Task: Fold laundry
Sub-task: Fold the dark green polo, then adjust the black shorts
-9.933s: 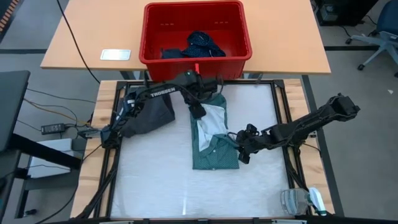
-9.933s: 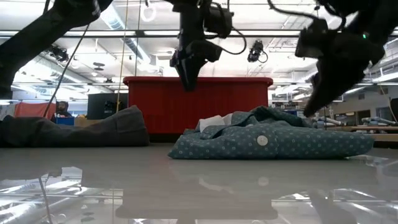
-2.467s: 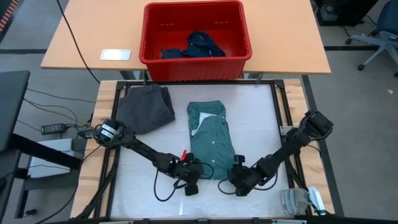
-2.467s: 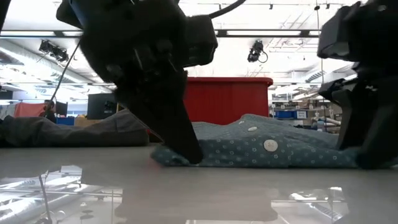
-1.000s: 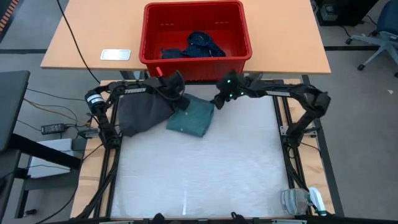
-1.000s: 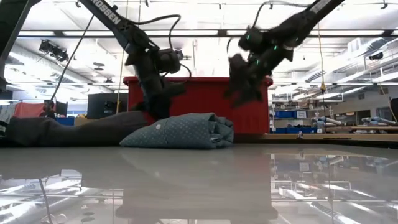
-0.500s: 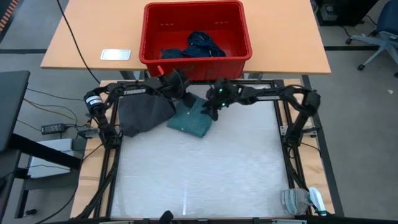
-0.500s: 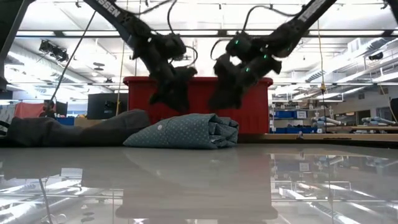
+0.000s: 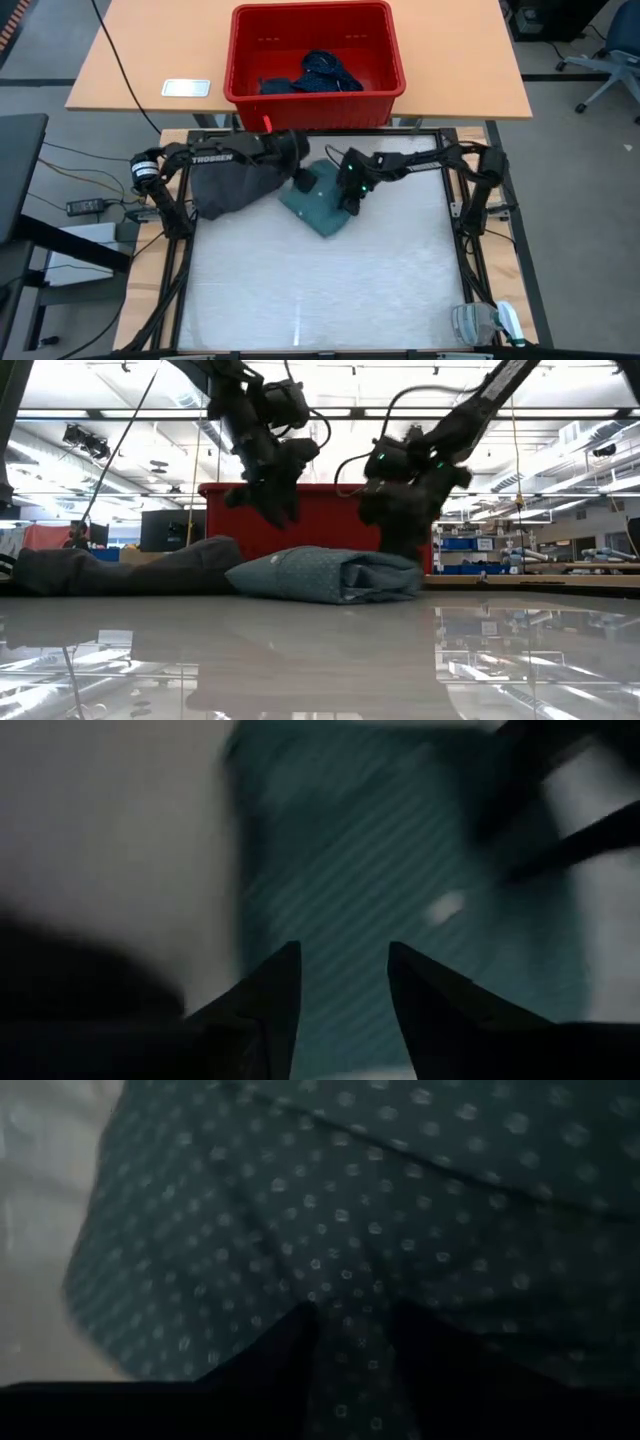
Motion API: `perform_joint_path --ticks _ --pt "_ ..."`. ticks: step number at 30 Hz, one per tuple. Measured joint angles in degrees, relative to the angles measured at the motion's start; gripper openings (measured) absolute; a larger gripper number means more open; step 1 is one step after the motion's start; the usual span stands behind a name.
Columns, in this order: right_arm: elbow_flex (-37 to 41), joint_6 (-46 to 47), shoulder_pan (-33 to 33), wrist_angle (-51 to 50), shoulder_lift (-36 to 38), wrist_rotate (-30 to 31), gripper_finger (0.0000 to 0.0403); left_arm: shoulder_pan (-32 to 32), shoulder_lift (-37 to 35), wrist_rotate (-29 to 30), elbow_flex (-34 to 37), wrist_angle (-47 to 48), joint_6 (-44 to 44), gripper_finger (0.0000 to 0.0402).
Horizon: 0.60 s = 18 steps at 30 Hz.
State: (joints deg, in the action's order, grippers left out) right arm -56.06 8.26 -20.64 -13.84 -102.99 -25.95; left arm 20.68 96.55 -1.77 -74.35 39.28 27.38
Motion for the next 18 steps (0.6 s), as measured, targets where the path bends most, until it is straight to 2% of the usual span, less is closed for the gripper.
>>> perform_joint_path --ticks 4,7,13,18 --pt "4.73 5.45 4.41 -2.56 7.75 -3.91 0.0151 -2.16 0.0 4.54 0.02 8.18 1.28 0.0155" --pt "8.27 10.69 8.32 -3.78 14.98 -3.13 0.0151 -2.02 0.02 7.3 0.07 12.38 3.02 0.0155" --pt "15.05 21.97 15.49 -3.88 30.29 7.12 0.0151 1.05 -1.84 16.83 0.09 19.68 5.6 0.0155" --pt "20.33 30.22 20.33 -3.82 39.9 15.4 0.0151 5.32 -1.88 18.65 1.75 17.99 6.66 0.0155"
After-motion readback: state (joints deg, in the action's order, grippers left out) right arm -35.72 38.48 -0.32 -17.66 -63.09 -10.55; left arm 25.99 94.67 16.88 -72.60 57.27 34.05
